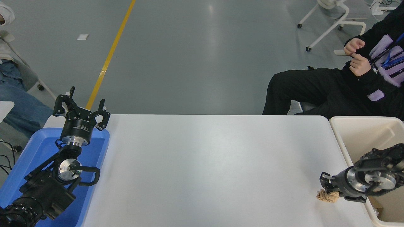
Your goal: Pick up paper ball place in dustbin
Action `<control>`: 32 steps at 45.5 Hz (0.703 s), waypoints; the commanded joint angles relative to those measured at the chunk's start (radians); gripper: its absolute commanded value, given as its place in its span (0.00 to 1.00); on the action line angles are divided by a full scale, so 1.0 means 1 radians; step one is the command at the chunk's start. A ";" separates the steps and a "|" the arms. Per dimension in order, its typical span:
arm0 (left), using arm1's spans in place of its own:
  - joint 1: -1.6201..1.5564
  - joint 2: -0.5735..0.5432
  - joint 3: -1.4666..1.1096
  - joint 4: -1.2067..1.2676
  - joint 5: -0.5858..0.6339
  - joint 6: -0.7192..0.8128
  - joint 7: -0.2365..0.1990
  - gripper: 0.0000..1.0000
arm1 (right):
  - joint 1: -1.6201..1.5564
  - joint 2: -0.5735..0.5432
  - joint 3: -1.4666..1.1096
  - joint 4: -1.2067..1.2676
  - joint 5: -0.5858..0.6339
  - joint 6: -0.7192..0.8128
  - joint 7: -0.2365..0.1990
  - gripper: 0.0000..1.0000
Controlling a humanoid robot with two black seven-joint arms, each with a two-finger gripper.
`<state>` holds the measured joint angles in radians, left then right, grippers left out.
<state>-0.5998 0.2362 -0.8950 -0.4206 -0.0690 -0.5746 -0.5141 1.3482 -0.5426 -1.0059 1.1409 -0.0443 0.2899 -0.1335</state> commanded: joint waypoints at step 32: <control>0.000 0.000 0.001 0.000 0.000 0.002 -0.001 0.99 | 1.083 -0.066 -0.302 0.344 0.055 0.496 0.000 0.00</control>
<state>-0.5998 0.2363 -0.8943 -0.4203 -0.0689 -0.5730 -0.5152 2.1700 -0.6389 -1.2226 1.4128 -0.0158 0.7542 -0.1336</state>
